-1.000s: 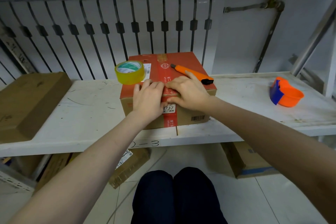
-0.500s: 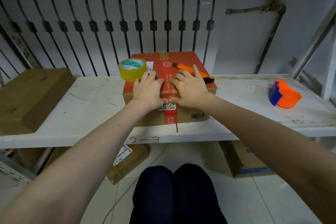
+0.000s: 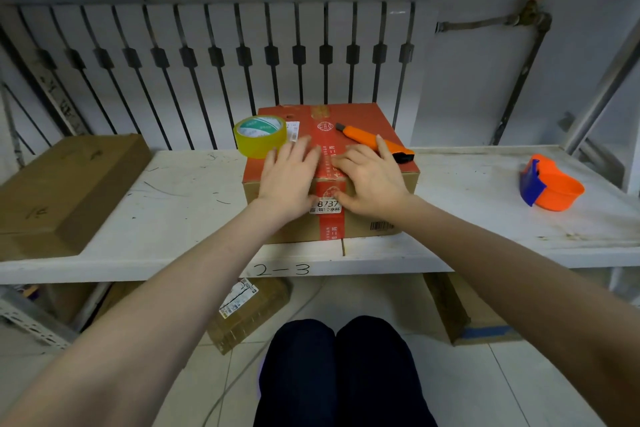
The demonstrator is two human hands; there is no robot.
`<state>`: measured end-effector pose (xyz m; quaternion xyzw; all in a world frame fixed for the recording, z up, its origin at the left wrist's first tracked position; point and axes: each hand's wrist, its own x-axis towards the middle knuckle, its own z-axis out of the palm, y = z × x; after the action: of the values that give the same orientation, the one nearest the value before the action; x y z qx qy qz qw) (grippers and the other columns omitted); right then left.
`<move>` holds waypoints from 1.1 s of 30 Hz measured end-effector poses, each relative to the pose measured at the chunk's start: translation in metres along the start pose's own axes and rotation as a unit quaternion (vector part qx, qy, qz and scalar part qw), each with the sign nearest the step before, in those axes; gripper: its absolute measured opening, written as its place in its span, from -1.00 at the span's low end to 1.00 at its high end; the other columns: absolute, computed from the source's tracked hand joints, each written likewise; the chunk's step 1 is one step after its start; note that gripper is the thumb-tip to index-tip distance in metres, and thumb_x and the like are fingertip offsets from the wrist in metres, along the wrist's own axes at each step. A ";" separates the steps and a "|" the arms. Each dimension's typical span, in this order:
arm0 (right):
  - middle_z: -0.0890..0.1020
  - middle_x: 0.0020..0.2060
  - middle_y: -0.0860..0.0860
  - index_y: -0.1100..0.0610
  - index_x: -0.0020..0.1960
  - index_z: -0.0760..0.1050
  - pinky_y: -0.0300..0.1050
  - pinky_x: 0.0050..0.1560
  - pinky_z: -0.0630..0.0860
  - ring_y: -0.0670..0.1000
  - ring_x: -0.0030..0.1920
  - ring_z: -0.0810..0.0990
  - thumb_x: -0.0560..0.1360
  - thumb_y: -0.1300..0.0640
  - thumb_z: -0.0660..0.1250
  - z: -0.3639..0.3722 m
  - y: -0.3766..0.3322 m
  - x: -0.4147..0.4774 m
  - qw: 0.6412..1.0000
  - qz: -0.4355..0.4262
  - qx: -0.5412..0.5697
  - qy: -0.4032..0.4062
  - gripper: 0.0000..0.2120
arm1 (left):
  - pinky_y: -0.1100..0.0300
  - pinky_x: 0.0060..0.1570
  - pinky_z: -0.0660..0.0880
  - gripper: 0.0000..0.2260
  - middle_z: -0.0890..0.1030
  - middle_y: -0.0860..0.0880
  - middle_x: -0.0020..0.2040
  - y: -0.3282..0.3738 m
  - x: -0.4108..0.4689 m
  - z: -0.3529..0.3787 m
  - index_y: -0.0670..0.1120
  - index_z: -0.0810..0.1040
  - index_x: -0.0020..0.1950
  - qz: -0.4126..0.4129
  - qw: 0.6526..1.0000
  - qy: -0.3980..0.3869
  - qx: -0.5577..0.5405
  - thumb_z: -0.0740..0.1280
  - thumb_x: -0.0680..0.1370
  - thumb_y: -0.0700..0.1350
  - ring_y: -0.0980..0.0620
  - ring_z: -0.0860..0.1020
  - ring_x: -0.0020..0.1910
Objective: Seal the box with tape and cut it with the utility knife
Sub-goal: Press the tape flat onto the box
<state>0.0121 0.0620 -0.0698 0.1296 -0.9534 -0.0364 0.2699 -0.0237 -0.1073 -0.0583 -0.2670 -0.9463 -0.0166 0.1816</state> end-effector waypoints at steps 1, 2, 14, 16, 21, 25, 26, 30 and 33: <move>0.57 0.19 0.00 0.07 0.26 0.48 0.24 0.45 -0.04 0.05 0.32 0.42 0.39 -0.16 0.31 0.001 0.000 0.000 1.000 0.003 -0.003 0.000 -0.49 | -0.11 0.45 0.13 -0.27 0.22 -0.07 0.49 -0.002 -0.003 0.002 -0.02 0.22 0.47 0.027 1.000 0.012 0.003 0.45 0.39 0.08 -0.11 0.17 0.47; 0.57 0.19 0.01 0.08 0.26 0.47 0.24 0.45 -0.03 0.06 0.31 0.43 0.39 -0.17 0.31 0.002 -0.002 0.001 1.000 0.003 -0.010 -0.003 -0.48 | -0.12 0.45 0.13 -0.30 0.26 -0.05 0.46 -0.005 -0.004 0.004 0.01 0.26 0.45 0.029 0.999 0.017 -0.005 0.45 0.38 0.10 -0.10 0.18 0.45; 0.58 0.13 0.02 0.10 0.31 0.46 0.17 0.46 0.02 0.08 0.22 0.48 0.38 -0.16 0.38 0.006 -0.004 0.000 1.000 -0.004 -0.011 -0.009 -0.42 | -0.25 0.46 0.03 -0.32 0.31 -0.03 0.41 -0.004 -0.004 0.006 0.11 0.32 0.40 -0.017 0.999 0.013 -0.028 0.45 0.33 0.17 -0.10 0.20 0.44; 0.56 0.16 0.01 0.10 0.34 0.44 0.18 0.47 -0.01 0.07 0.26 0.44 0.40 -0.15 0.37 0.005 -0.006 0.001 1.000 -0.002 -0.006 -0.019 -0.41 | -0.26 0.45 -0.01 -0.33 0.30 -0.03 0.42 -0.006 -0.004 0.003 0.12 0.34 0.39 -0.024 0.999 0.001 -0.042 0.43 0.33 0.22 -0.10 0.17 0.45; 0.51 0.25 -0.01 0.03 0.38 0.38 0.25 0.45 -0.13 0.06 0.38 0.32 0.46 -0.23 0.26 -0.005 -0.001 0.005 0.997 -0.018 -0.044 -0.058 -0.42 | -0.24 0.46 -0.04 -0.44 0.34 -0.01 0.40 -0.001 0.000 -0.003 0.09 0.44 0.33 -0.027 0.999 0.010 -0.038 0.42 0.37 0.20 -0.09 0.17 0.46; 0.54 0.24 -0.01 0.04 0.33 0.44 0.22 0.46 -0.11 0.05 0.37 0.32 0.50 -0.17 0.24 -0.008 -0.005 0.009 0.998 0.001 -0.024 -0.055 -0.52 | -0.20 0.47 -0.03 -0.46 0.34 0.00 0.40 0.003 0.001 -0.006 0.04 0.45 0.34 -0.015 0.999 0.002 -0.044 0.45 0.39 0.08 -0.08 0.17 0.46; 0.52 0.25 0.00 0.04 0.34 0.43 0.22 0.46 -0.11 0.05 0.39 0.30 0.50 -0.15 0.25 -0.009 -0.006 0.010 0.998 0.001 -0.016 -0.062 -0.53 | -0.19 0.48 -0.03 -0.47 0.33 0.00 0.42 0.001 0.001 -0.008 0.03 0.43 0.37 -0.008 0.999 -0.009 -0.049 0.44 0.41 0.04 -0.07 0.16 0.47; 0.43 0.34 -0.03 0.01 0.42 0.32 0.24 0.47 -0.07 0.05 0.45 0.19 0.53 -0.07 0.24 -0.015 0.001 0.016 0.990 0.015 0.045 -0.132 -0.52 | -0.17 0.48 0.06 -0.49 0.29 -0.01 0.45 -0.017 0.000 -0.019 0.05 0.42 0.39 0.029 0.986 -0.047 -0.157 0.35 0.44 -0.18 -0.07 0.15 0.48; 0.40 0.35 -0.03 -0.01 0.42 0.32 0.26 0.47 -0.04 0.05 0.45 0.17 0.52 -0.06 0.23 -0.020 0.003 0.021 0.983 0.021 0.072 -0.165 -0.51 | -0.03 0.35 0.35 -0.58 0.44 -0.08 0.35 -0.031 0.015 -0.031 -0.04 0.49 0.33 -0.068 0.957 0.058 -0.278 0.32 0.47 -0.20 -0.09 0.37 0.37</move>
<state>0.0050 0.0599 -0.0416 0.1213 -0.9875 0.0170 0.0991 -0.0415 -0.1304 -0.0218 -0.2408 -0.9082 -0.3063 0.1532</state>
